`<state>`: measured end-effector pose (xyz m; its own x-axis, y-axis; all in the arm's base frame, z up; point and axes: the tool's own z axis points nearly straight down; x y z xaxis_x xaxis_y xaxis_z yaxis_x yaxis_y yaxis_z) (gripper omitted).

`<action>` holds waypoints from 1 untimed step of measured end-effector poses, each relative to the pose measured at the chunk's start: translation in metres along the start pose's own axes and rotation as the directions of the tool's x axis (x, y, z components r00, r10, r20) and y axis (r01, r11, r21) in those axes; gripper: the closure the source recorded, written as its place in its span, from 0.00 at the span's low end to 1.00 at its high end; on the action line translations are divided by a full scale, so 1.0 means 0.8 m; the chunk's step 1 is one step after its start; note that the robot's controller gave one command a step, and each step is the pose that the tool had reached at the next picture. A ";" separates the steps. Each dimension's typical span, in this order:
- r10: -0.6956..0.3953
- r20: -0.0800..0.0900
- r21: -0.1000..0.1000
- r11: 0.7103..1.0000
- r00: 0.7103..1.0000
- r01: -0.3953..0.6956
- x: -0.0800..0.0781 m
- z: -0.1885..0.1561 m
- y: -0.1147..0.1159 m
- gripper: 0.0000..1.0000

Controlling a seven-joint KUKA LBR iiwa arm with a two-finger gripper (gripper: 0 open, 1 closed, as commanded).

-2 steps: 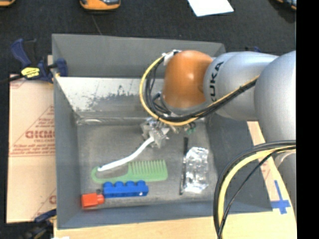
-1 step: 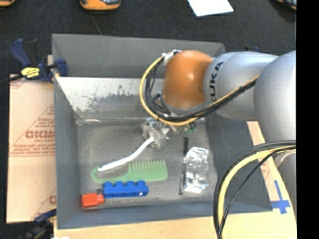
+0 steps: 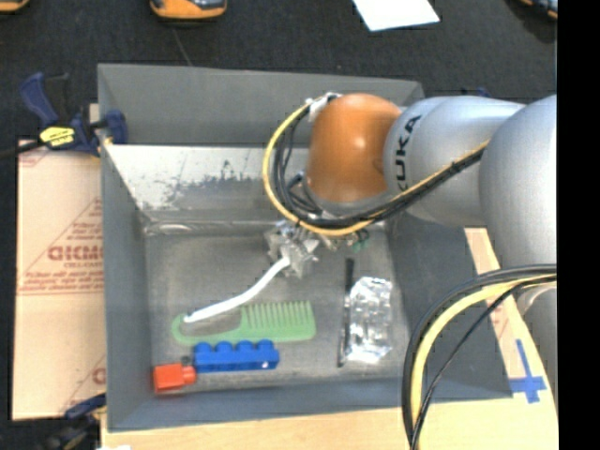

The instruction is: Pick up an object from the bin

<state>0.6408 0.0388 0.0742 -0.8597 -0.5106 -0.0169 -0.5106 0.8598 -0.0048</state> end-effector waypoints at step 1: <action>0.002 -0.006 -0.002 1.000 1.000 -0.002 0.002 -0.036 0.000 1.00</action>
Offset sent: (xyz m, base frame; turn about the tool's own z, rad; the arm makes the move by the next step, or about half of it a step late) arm -0.0024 -0.0004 0.0564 0.0011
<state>0.6389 0.0382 0.1025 -0.8606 -0.5092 -0.0109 -0.5092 0.8606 -0.0023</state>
